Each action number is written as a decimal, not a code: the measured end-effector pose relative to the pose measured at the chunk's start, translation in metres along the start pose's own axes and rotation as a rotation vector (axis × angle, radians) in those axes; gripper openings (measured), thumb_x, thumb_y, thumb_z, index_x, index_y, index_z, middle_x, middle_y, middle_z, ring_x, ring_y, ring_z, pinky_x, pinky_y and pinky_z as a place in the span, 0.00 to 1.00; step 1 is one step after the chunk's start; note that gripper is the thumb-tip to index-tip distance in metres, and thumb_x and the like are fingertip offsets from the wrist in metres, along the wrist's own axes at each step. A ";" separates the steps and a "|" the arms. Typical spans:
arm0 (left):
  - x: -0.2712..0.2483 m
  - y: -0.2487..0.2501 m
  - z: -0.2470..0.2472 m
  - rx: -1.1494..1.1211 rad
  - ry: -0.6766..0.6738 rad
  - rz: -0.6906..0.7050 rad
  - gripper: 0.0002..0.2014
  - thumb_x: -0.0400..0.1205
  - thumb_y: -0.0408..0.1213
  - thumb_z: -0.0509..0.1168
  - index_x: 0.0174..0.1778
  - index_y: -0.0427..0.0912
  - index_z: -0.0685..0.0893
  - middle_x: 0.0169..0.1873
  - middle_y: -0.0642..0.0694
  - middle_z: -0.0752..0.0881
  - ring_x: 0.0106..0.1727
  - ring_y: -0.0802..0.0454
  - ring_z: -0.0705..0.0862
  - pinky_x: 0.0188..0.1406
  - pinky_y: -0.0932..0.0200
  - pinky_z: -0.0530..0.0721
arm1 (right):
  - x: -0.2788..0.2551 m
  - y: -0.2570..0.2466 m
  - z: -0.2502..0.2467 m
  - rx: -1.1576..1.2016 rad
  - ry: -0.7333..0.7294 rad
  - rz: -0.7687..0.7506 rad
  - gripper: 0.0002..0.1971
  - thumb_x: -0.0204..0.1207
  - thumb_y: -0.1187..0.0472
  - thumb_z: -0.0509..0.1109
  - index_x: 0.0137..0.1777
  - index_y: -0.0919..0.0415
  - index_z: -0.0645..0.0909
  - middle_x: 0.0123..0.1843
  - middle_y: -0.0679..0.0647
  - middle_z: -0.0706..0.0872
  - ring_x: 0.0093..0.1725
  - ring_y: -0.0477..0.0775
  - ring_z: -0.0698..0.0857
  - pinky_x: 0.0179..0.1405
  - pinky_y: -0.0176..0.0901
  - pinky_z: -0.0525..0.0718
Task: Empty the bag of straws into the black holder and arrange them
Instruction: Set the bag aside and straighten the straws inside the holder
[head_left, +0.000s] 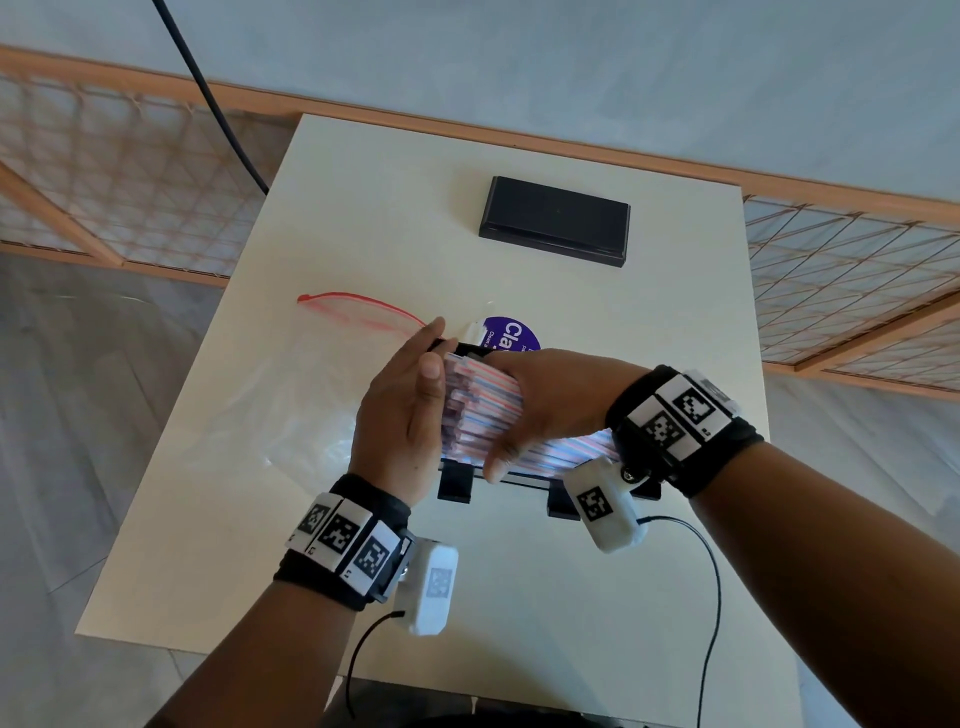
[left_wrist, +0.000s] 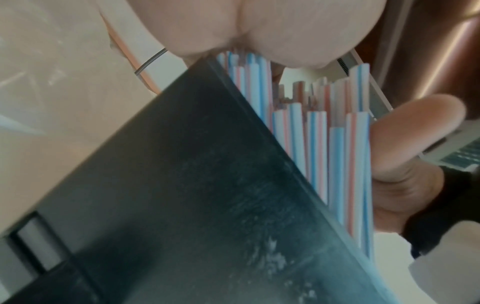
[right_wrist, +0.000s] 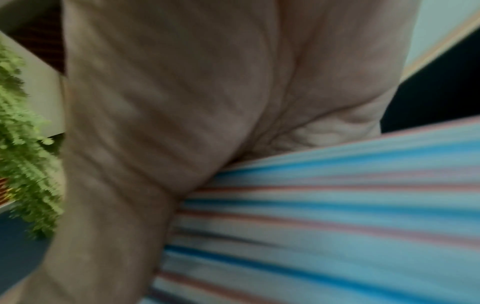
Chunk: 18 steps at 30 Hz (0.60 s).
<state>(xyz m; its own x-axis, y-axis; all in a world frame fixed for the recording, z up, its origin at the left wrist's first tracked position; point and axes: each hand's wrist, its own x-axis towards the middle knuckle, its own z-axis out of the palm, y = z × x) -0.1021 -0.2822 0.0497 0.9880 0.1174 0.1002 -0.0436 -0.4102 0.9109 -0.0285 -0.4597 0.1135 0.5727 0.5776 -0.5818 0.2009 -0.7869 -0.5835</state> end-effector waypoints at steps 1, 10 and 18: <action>0.001 0.000 -0.001 -0.010 -0.009 -0.010 0.50 0.85 0.75 0.37 0.77 0.38 0.84 0.82 0.46 0.79 0.83 0.52 0.79 0.84 0.46 0.77 | 0.000 0.001 0.000 0.012 -0.002 0.008 0.44 0.49 0.33 0.89 0.67 0.33 0.76 0.55 0.31 0.88 0.56 0.34 0.84 0.63 0.42 0.80; -0.006 0.002 -0.007 -0.239 0.016 -0.052 0.49 0.81 0.79 0.42 0.77 0.44 0.84 0.77 0.49 0.85 0.81 0.57 0.80 0.83 0.55 0.77 | -0.012 0.000 -0.006 -0.096 0.100 0.061 0.44 0.50 0.27 0.85 0.66 0.42 0.81 0.56 0.41 0.89 0.56 0.48 0.85 0.59 0.47 0.83; -0.005 0.000 -0.003 -0.288 0.125 -0.062 0.39 0.84 0.75 0.47 0.74 0.48 0.83 0.76 0.50 0.84 0.81 0.57 0.79 0.82 0.56 0.77 | -0.030 -0.001 0.007 -0.072 0.256 0.050 0.53 0.52 0.32 0.88 0.79 0.44 0.74 0.68 0.46 0.88 0.67 0.52 0.84 0.62 0.47 0.82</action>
<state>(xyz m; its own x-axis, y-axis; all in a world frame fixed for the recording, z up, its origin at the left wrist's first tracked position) -0.1075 -0.2798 0.0509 0.9651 0.2514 0.0732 -0.0419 -0.1278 0.9909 -0.0515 -0.4747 0.1279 0.7638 0.4713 -0.4410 0.2181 -0.8315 -0.5109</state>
